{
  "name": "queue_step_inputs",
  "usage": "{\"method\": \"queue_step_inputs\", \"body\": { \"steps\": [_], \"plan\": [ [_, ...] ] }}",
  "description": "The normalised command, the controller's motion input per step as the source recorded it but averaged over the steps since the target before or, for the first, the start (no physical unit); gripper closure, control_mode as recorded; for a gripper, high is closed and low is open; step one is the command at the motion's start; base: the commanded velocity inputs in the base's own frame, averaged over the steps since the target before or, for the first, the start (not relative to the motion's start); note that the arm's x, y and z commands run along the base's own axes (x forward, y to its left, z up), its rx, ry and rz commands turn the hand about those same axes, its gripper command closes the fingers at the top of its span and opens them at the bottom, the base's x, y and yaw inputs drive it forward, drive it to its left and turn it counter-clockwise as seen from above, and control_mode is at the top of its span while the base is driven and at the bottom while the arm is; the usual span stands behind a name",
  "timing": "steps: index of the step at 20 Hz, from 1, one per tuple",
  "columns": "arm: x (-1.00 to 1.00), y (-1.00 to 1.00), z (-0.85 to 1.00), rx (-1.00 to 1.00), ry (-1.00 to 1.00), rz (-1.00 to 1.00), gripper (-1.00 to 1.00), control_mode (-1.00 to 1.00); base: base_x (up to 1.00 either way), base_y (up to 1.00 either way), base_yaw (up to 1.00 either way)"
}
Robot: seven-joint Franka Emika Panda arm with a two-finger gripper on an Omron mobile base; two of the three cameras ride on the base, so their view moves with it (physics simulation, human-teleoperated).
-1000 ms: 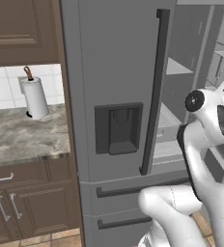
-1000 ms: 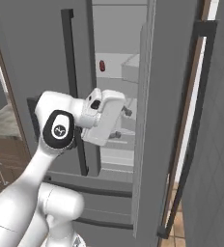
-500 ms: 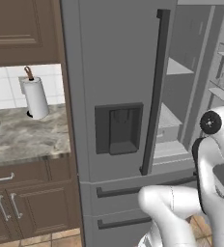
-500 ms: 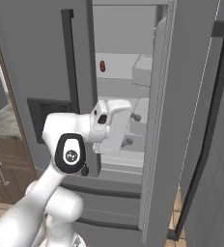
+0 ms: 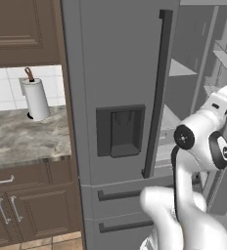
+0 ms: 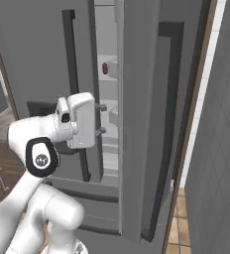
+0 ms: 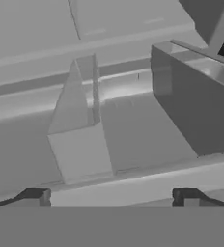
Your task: Move the hot dog bun to the plate on the dining table and place the condiment next to that plate. Then navigate to the fridge and take the sausage and place it on the plate as well.
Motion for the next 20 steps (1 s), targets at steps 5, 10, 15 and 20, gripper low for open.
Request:
{"method": "queue_step_inputs", "body": {
  "steps": [5,10,15,20],
  "plan": [
    [-1.00,0.77,1.00,0.00,-0.11,0.00,-1.00,-1.00,0.00,0.00,0.00],
    [-1.00,0.60,1.00,0.01,-0.09,0.00,-1.00,-1.00,0.00,0.00,0.00],
    [-0.77,0.70,0.64,0.24,-0.01,0.00,-1.00,-1.00,0.00,0.00,0.00],
    [0.03,0.23,0.00,0.44,0.01,0.00,-1.00,-1.00,0.00,0.00,0.00]
  ]
}}
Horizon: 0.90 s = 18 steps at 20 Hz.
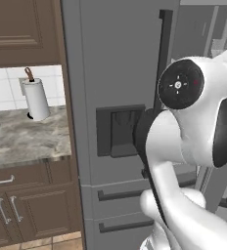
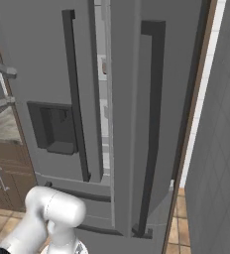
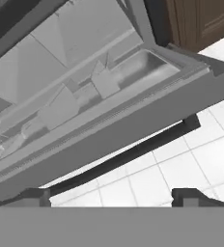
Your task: Move the hot dog bun to the plate on the dining table and place the condiment next to that plate. Then navigate to the fridge and take the sausage and place it on the plate as well.
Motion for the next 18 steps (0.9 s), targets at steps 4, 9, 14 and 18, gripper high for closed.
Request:
{"method": "queue_step_inputs", "body": {
  "steps": [4,9,14,18],
  "plan": [
    [0.55,0.00,-0.38,0.50,0.00,0.00,-1.00,-1.00,0.00,0.00,0.00],
    [0.73,0.09,-0.81,0.35,-0.08,0.00,-1.00,-1.00,0.00,0.00,0.00],
    [0.93,0.34,-0.65,0.19,-0.07,0.00,-1.00,-1.00,0.00,0.00,0.00],
    [0.99,0.06,-0.43,0.09,-0.13,0.01,-1.00,-1.00,0.00,0.00,0.00]
  ]
}}
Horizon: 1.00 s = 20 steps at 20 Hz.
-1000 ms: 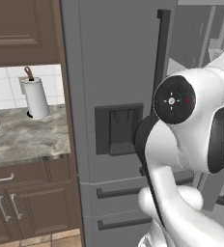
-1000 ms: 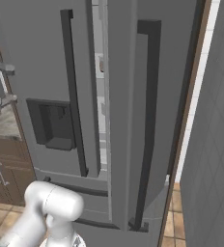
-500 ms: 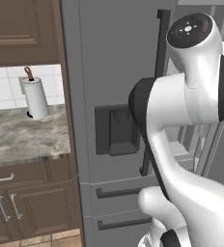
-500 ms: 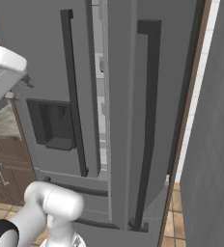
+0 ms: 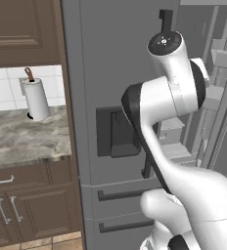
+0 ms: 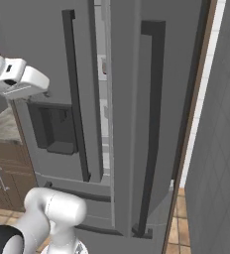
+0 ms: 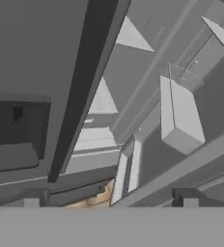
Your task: Move the hot dog bun to the plate on the dining table and place the condiment next to that plate. Then navigate to the fridge and take the sausage and place it on the plate as well.
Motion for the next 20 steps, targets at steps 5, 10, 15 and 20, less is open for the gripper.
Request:
{"method": "queue_step_inputs", "body": {
  "steps": [5,10,15,20],
  "plan": [
    [1.00,-0.01,-0.20,0.00,-0.07,0.01,-1.00,-1.00,0.00,0.00,0.00],
    [0.90,-0.13,-0.05,0.00,-0.01,0.00,-1.00,-1.00,0.00,0.00,0.00],
    [0.87,-0.30,-0.02,0.02,0.00,0.00,-1.00,-1.00,0.00,0.00,0.00],
    [0.72,-0.32,-0.13,0.06,0.00,0.05,-1.00,-1.00,0.00,0.00,0.00]
  ]
}}
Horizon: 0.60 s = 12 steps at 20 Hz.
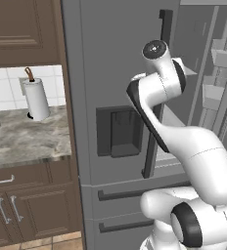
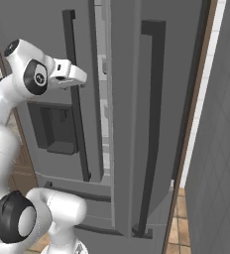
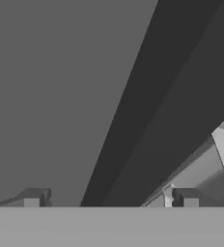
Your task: Move the hot dog bun to the plate on the dining table and place the condiment next to that plate. Then navigate to the fridge and take the sausage and place it on the plate as well.
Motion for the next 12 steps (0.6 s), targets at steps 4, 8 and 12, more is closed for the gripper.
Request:
{"method": "queue_step_inputs", "body": {
  "steps": [4,8,12],
  "plan": [
    [0.60,-0.01,-0.27,0.11,0.00,0.09,-1.00,-1.00,0.00,0.00,0.00],
    [0.42,0.00,-0.37,0.09,-0.01,0.11,-1.00,-1.00,0.00,0.00,0.00],
    [0.37,0.00,-0.76,0.04,-0.13,0.10,-1.00,-1.00,0.00,0.00,0.00]
  ]
}}
